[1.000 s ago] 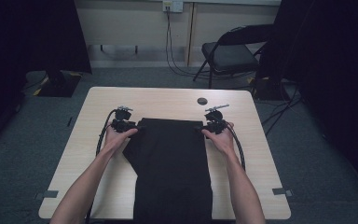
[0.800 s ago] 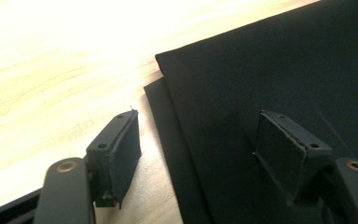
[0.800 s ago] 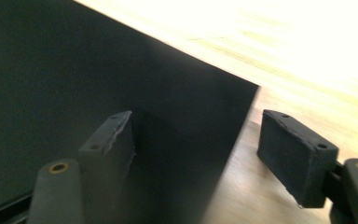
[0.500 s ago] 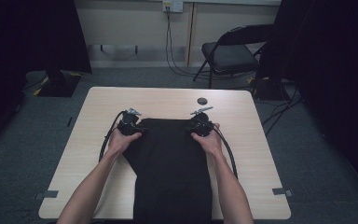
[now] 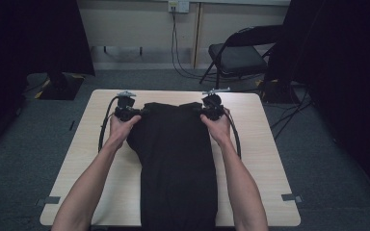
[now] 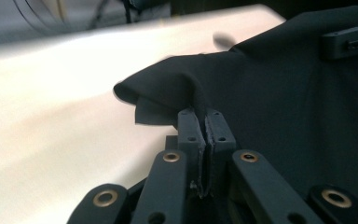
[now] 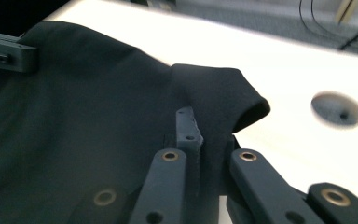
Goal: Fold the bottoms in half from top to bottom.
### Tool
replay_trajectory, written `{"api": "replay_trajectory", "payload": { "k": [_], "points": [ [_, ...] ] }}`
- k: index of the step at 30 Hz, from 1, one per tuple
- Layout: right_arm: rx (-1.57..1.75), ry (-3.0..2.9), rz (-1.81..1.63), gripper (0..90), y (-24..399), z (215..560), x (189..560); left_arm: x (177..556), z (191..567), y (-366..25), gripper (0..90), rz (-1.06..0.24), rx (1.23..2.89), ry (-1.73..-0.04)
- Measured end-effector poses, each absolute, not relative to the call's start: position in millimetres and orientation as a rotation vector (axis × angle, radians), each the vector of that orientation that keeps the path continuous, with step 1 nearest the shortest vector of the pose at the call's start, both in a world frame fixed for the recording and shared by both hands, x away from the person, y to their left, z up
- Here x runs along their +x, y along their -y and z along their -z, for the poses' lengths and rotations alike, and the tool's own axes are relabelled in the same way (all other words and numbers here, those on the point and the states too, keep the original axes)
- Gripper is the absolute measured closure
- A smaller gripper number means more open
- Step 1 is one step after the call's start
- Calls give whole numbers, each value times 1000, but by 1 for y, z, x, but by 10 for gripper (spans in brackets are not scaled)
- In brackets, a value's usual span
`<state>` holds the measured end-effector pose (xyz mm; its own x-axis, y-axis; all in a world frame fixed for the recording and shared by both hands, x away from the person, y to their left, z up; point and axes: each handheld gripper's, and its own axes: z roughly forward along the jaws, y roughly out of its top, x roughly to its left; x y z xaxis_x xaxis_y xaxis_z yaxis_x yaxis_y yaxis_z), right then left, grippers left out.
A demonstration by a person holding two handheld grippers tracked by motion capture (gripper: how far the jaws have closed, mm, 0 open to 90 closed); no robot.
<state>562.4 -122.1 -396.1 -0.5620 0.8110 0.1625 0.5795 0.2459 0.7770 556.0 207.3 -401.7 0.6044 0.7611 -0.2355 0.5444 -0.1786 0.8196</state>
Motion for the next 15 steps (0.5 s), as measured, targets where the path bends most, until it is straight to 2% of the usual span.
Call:
{"api": "replay_trajectory", "payload": {
  "k": [5, 9, 12, 15],
  "points": [
    [1245, -2131, -1251, 868, 127, 340, 572, 567, 339, -205, 873, -369, 1813, -978],
    [1208, -2044, -1327, 868, 131, 297, 575, 569, 305, -203, 872, -416, 1772, -935],
    [1190, -2044, -1343, 868, 131, 290, 573, 563, 300, -202, 872, -433, 1797, -906],
    [1180, -2068, -1330, 868, 132, 299, 565, 552, 307, -205, 872, -438, 1814, -893]
  ]
}}
